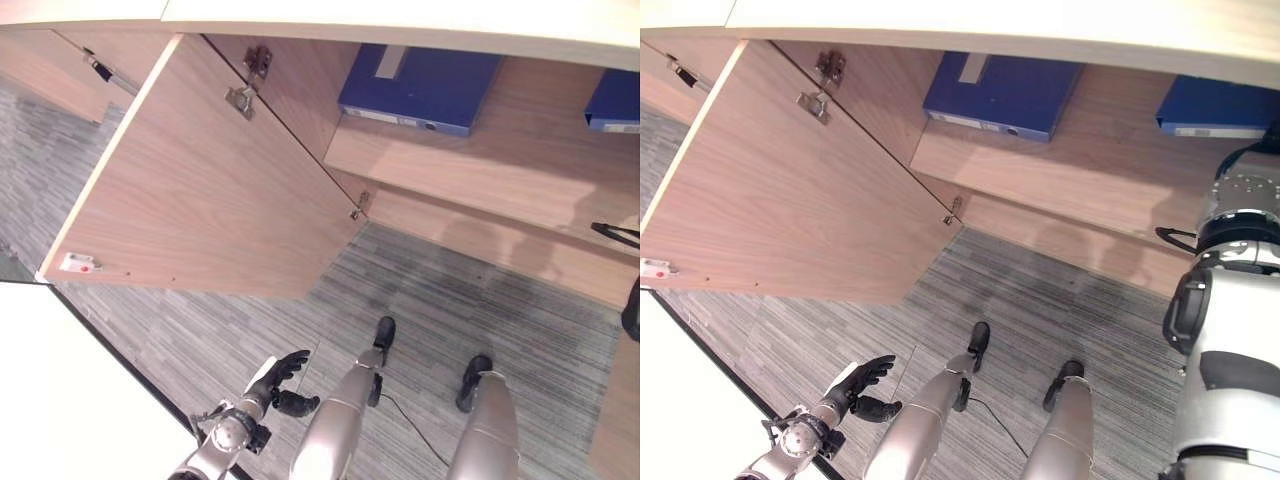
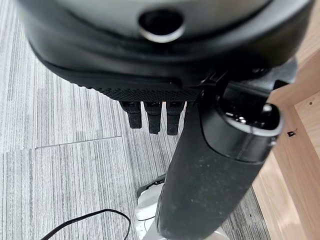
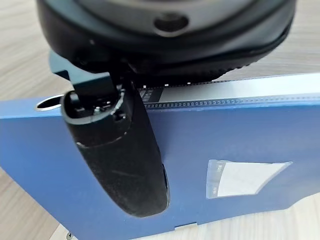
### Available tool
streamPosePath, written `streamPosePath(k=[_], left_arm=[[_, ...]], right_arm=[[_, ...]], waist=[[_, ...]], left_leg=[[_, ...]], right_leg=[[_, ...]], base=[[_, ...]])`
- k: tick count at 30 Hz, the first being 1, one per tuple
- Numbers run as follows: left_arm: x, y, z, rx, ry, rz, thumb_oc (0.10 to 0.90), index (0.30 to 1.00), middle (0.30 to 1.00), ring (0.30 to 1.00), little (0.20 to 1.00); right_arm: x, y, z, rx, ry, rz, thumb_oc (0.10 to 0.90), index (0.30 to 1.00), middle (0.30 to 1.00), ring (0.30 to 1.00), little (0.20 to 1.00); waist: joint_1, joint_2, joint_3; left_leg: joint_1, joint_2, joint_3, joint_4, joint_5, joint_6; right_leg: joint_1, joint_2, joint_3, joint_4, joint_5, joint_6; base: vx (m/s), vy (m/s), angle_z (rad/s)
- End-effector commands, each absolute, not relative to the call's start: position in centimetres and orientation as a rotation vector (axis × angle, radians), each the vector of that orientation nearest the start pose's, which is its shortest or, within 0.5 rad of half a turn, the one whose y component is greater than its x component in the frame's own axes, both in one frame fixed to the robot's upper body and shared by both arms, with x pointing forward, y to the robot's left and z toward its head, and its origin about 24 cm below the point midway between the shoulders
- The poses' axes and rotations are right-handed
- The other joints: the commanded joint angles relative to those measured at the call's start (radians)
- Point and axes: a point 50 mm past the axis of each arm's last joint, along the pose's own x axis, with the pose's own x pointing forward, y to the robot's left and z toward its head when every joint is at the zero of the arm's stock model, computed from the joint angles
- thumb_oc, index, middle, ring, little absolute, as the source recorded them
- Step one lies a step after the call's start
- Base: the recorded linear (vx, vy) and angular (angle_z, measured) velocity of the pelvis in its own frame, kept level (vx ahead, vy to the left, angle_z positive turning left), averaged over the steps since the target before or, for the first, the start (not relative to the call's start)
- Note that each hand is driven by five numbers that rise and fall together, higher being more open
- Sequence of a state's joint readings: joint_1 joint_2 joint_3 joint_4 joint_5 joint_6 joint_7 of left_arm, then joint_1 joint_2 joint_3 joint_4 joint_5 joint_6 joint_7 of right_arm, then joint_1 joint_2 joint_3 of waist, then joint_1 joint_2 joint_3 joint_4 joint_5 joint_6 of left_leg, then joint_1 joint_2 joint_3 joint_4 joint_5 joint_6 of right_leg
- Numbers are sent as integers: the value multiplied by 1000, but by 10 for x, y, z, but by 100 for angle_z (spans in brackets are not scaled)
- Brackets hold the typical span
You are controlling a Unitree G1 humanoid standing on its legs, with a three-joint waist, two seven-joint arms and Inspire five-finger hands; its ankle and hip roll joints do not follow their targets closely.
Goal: Put the empty folder in the office cabinet
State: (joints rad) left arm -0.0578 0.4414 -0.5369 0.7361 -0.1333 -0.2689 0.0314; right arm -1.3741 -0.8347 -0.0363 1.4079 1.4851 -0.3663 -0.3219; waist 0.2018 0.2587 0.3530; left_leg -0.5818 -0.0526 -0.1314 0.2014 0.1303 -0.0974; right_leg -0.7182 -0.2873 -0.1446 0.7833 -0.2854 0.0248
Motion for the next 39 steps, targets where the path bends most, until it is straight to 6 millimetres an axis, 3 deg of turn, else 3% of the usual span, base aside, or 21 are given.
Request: streamPosePath(k=[1,12,16,20,28,39], left_arm=[[192,236,-85,553,535,-238,800,900,900,900,900],[194,236,-86,594,524,-179,800,900,900,900,900],[195,228,-91,589,532,-162,800,900,900,900,900],[195,227,-95,593,555,-137,800,900,900,900,900],[186,221,-106,596,600,-129,800,900,900,900,900],[178,207,-116,531,637,-107,800,900,900,900,900]], right_arm=[[310,-412,348,900,-702,-888,800,900,900,900,900],[325,-404,321,895,-482,-982,800,900,900,900,900],[334,-398,285,929,-325,-1053,800,900,900,900,900],[339,-392,266,969,-237,-1092,800,900,900,900,900],[344,-383,259,1032,-205,-1130,800,900,900,900,900],[348,-373,220,1022,-81,-1225,800,900,900,900,900]], waist=[[17,-19,-75],[2,-27,-54],[-7,-30,-48],[-14,-35,-48],[-18,-45,-64],[-22,-42,-94]], left_leg=[[54,88,9,89,-190,-77],[75,89,15,50,-180,-72],[94,89,16,33,-178,-67],[126,95,16,6,-172,-66],[187,106,12,-55,-156,-64],[279,135,4,-173,-109,-60]], right_leg=[[131,18,112,-116,-25,151],[128,26,115,-129,-16,149],[147,32,108,-143,-13,147],[186,40,99,-175,-10,144],[246,45,86,-232,9,148],[339,61,57,-344,64,154]], base=[[0,0,0],[3,6,0],[0,0,0],[11,-10,-7],[19,3,-4],[15,4,-1]])
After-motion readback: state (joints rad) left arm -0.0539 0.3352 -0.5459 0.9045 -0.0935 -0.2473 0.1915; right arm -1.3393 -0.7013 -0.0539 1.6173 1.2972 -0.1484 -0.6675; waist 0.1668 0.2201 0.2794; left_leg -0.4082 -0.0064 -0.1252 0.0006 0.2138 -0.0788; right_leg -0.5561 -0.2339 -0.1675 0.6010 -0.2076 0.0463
